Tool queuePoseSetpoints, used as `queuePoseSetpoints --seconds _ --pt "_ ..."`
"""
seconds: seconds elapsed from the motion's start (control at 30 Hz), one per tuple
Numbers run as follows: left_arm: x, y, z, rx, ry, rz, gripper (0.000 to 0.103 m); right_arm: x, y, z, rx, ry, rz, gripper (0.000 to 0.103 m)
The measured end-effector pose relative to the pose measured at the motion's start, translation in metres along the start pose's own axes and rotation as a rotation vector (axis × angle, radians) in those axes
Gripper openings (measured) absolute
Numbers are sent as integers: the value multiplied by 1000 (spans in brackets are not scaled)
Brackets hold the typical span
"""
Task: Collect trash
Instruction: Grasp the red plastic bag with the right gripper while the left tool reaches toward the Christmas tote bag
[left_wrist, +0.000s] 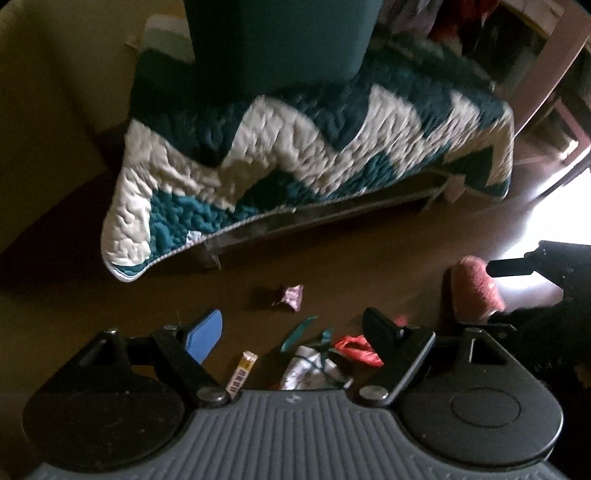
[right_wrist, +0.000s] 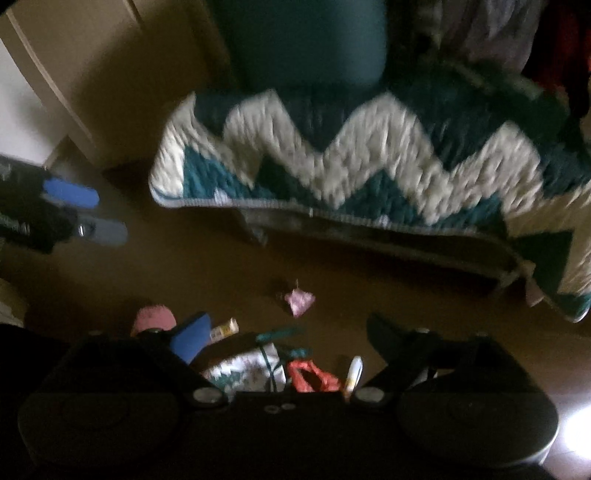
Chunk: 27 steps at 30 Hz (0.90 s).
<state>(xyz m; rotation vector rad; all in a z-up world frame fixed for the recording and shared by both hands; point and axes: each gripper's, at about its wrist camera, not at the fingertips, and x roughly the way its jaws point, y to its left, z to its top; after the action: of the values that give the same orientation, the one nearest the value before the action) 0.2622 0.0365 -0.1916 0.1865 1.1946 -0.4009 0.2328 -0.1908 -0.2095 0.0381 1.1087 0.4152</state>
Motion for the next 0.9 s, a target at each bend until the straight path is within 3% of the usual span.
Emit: queuePoseSetpoints --seconds 0.23,0.43,0.6,0.77,0.9 --pt "97 43 -2 -16 140 -27 84 81 -3 -24 -56 178 -10 92" --pt "186 65 -27 -32 290 -55 84 145 -11 -42 -124 317 -24 92" --pt "245 50 -50 64 415 -110 84 192 -14 -58 -190 417 -7 90" --pt "301 19 -75 221 525 -107 84 236 -14 -79 -286 520 -5 85" --pt "327 4 -97 269 587 -129 84 256 -19 -90 -290 577 9 82"
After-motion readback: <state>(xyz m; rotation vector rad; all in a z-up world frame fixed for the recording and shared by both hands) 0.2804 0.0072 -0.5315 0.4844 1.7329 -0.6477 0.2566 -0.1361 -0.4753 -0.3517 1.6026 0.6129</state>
